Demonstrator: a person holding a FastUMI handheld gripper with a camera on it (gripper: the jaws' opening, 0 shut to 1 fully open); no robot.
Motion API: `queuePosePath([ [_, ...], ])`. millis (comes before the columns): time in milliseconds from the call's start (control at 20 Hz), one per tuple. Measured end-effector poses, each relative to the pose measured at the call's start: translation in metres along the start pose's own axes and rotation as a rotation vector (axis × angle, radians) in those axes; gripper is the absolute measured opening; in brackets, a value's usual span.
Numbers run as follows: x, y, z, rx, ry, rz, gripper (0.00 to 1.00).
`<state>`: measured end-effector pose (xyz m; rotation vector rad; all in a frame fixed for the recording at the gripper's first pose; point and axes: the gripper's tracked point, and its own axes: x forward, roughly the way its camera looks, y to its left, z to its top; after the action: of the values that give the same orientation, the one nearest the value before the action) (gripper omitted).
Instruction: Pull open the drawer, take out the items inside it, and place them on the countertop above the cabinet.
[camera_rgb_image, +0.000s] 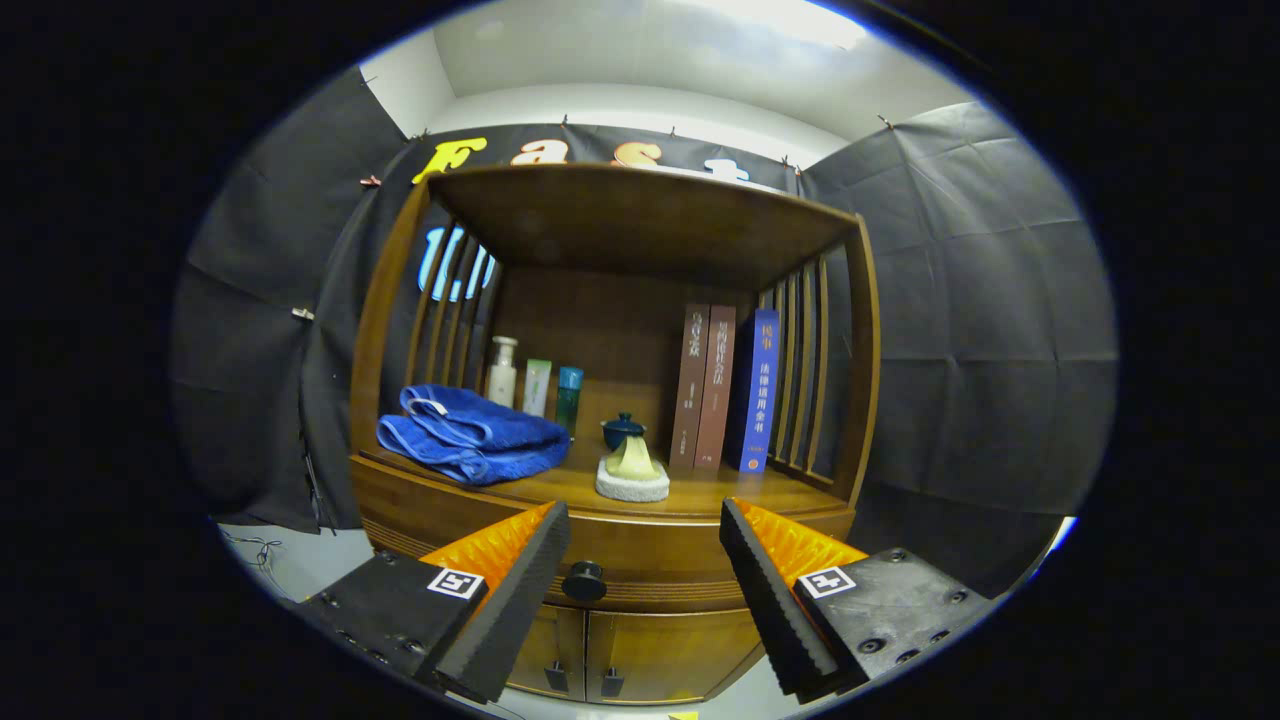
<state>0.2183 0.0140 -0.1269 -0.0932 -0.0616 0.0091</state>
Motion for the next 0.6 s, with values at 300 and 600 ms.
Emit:
queuePosePath([
  [300,-0.048,0.005,0.046,0.078,0.008,0.029,0.98],
  [600,-0.075,-0.006,0.062,0.095,0.013,0.003,0.98],
])
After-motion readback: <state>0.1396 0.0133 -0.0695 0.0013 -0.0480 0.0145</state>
